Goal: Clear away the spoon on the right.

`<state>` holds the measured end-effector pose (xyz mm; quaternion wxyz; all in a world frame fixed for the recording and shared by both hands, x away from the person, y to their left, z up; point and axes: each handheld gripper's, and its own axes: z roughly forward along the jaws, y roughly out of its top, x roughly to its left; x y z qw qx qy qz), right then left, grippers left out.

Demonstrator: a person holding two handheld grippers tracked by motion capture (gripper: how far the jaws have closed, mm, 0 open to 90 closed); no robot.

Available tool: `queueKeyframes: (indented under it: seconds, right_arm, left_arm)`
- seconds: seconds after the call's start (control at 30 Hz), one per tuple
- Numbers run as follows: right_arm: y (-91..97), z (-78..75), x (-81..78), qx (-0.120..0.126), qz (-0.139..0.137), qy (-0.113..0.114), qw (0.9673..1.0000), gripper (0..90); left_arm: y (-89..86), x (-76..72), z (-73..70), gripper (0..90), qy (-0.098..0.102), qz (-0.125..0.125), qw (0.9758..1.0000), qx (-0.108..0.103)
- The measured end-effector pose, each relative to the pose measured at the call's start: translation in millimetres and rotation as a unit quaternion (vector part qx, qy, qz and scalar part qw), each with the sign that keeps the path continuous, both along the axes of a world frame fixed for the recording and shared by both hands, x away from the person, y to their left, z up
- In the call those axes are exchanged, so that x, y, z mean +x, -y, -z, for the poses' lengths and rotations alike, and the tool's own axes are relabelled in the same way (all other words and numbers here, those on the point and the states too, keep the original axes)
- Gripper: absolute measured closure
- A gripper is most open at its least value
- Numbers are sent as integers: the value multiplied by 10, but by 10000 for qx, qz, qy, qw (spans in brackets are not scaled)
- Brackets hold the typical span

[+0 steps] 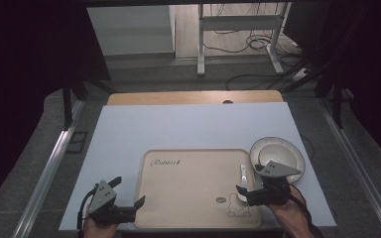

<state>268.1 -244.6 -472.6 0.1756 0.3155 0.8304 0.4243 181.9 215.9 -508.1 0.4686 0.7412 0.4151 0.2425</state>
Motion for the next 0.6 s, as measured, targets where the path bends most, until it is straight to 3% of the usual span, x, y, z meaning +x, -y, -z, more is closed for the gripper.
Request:
queueKeyframes:
  seconds: [0.3, 0.6]
  right_arm:
    - [68, -65, -128, 69, 69, 216, 9997, 15]
    - [161, -69, -218, 112, 135, 283, 9994, 11]
  left_arm:
    - [-4, 0, -1, 4, 8, -8, 10000, -3]
    - [0, -1, 0, 5, 19, -7, 10000, -5]
